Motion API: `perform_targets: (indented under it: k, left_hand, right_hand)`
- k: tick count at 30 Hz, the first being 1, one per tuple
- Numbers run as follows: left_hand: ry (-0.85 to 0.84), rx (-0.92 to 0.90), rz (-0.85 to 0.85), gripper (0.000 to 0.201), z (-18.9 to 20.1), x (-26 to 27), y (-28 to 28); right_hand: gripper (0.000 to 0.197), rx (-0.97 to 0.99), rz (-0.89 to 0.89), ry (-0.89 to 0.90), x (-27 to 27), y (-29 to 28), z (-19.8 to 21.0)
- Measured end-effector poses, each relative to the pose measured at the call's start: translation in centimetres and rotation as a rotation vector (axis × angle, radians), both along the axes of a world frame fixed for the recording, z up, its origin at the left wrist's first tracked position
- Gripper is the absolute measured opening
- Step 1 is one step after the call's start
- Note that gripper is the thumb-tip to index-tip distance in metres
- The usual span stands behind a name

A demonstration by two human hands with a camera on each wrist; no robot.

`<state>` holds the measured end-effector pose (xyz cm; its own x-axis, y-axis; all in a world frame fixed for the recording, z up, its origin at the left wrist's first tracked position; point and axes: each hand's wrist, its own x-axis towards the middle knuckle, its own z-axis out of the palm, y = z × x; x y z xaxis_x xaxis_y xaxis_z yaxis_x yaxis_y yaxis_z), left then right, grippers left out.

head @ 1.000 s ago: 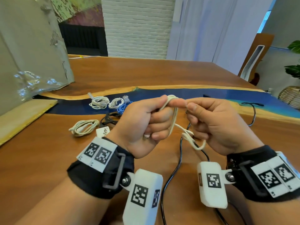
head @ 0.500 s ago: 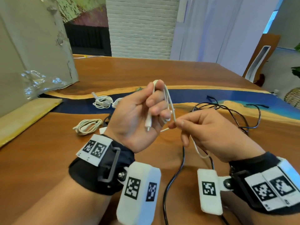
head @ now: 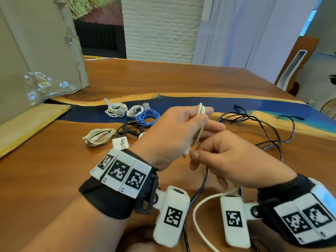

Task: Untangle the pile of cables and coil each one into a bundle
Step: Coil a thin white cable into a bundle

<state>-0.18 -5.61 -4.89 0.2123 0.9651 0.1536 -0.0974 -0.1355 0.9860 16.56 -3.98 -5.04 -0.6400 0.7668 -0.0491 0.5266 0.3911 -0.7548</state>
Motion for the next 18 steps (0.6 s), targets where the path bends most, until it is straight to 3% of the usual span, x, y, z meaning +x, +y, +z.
perform_targets:
  k: [3, 6, 11, 13, 15, 18]
  left_hand:
    - [0.120, 0.027, 0.073, 0.034, -0.1, -0.2, 0.0]
    - [0.257, 0.099, 0.138, 0.025, 0.1, -0.8, 0.0]
    - [0.731, 0.151, 0.182, 0.034, -0.3, -2.1, 0.6]
    - [0.687, 0.048, 0.115, 0.044, -0.3, -1.6, 0.4]
    - [0.534, -0.043, -0.010, 0.058, 0.0, -1.1, 0.0]
    - [0.358, -0.074, -0.158, 0.058, 0.2, -1.4, -0.3]
  right_hand:
    - [0.035, -0.045, -0.015, 0.091, -0.1, 0.2, -0.3]
    - [0.025, -0.120, -0.031, 0.294, -0.4, 0.2, -0.7]
    - [0.025, -0.324, -0.155, 0.711, 0.0, 0.6, 0.0]
    - [0.025, -0.311, -0.207, 0.775, 0.9, 0.9, 0.4]
    - [0.026, -0.269, -0.216, 0.781, 1.4, 1.0, 0.6]
    - [0.027, -0.179, -0.237, 0.768, 2.3, 1.3, 0.7]
